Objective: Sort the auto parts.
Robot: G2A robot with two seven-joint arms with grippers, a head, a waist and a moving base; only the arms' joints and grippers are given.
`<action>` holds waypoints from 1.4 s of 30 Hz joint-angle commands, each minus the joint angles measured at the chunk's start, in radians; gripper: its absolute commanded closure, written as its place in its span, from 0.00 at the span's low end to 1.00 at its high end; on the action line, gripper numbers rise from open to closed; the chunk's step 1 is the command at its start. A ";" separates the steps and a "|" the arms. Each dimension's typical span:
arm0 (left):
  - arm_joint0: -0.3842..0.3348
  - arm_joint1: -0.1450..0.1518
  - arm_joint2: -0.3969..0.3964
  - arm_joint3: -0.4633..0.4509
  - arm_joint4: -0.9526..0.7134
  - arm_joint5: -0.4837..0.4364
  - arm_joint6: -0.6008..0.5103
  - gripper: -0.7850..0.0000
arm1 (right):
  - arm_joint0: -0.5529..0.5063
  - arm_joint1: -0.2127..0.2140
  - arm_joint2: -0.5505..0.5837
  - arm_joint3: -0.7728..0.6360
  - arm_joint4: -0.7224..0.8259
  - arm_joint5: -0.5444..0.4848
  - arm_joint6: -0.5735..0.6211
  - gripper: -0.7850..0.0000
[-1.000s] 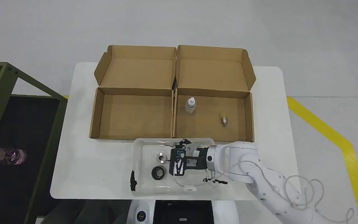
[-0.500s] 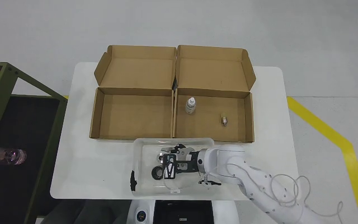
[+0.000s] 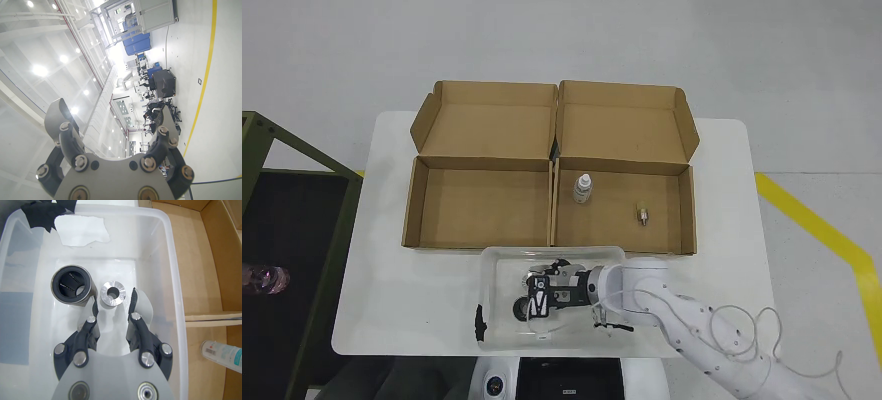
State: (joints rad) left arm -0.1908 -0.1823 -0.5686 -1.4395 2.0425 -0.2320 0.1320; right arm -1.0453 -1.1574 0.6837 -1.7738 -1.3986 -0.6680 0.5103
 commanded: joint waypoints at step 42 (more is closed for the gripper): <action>0.000 0.000 0.000 0.000 0.000 0.000 0.000 0.00 | 0.067 -0.062 -0.025 0.065 0.074 -0.044 -0.039 1.00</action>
State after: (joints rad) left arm -0.1908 -0.1823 -0.5686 -1.4395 2.0425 -0.2320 0.1320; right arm -0.9738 -1.2221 0.6504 -1.6960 -1.3275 -0.7085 0.4771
